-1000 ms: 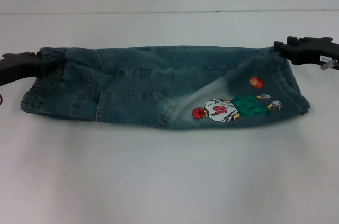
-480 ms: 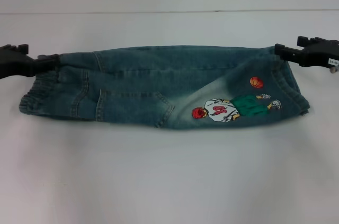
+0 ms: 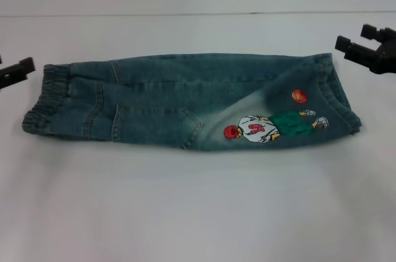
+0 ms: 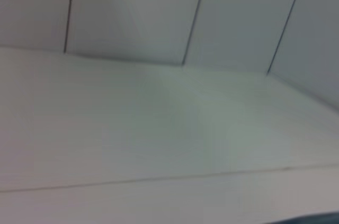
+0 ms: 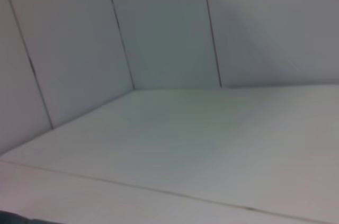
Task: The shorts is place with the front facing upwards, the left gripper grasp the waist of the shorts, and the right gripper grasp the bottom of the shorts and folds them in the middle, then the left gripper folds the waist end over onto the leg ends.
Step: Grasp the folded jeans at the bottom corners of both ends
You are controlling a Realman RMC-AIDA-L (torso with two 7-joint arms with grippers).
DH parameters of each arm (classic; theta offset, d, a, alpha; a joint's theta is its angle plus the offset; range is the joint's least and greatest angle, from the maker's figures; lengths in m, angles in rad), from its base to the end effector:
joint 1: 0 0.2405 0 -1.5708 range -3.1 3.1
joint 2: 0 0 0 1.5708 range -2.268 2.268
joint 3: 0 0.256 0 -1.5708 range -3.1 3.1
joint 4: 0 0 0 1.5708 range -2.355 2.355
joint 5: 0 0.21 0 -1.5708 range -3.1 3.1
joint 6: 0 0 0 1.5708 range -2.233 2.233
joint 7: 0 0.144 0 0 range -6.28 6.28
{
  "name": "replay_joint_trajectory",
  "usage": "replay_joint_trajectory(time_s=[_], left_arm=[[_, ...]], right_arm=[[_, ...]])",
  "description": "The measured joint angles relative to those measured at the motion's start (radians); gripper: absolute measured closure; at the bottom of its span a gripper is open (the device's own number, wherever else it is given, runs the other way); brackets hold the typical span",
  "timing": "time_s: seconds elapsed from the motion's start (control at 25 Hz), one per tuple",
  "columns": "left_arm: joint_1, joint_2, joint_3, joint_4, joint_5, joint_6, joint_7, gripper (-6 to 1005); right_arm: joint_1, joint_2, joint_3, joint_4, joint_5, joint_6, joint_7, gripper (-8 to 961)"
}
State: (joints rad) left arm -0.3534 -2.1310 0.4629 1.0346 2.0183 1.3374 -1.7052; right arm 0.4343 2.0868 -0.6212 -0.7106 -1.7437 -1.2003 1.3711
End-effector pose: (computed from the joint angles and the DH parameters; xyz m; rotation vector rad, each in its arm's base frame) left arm -0.3284 0.3264 0.0980 -2.0709 -0.9544 -0.5914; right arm 0.3093 0.3604 0.0503 -2.1415 0.7567 0.7062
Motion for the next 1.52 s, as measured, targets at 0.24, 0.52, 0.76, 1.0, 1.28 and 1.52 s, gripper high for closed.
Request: replay_joint_trajectory(time_s=[0.24, 0.52, 0.76, 1.0, 1.28, 1.52], left_arm=[[0.049, 0.052, -0.100, -0.103, -0.047, 0.188, 0.063, 125], [0.123, 0.067, -0.129, -0.149, -0.043, 0.197, 0.187, 126], [0.121, 0.060, -0.120, -0.195, -0.027, 0.188, 0.316, 126], [0.103, 0.058, -0.029, -0.249, -0.014, 0.071, 0.381, 127], [0.069, 0.028, 0.081, -0.267, 0.027, -0.122, 0.393, 128], [0.061, 0.020, 0.092, -0.268, 0.031, -0.182, 0.407, 127]], right_arm=[[-0.018, 0.004, 0.000, 0.023, 0.064, -0.058, -0.073, 173], [-0.015, 0.006, -0.008, 0.047, 0.076, -0.096, -0.091, 175], [-0.011, 0.006, -0.010, 0.055, 0.077, -0.125, -0.091, 174], [-0.018, 0.007, -0.002, 0.088, 0.085, -0.142, -0.138, 175], [-0.029, 0.004, 0.002, 0.152, 0.130, -0.146, -0.221, 174], [-0.029, 0.004, 0.003, 0.158, 0.131, -0.147, -0.223, 177]])
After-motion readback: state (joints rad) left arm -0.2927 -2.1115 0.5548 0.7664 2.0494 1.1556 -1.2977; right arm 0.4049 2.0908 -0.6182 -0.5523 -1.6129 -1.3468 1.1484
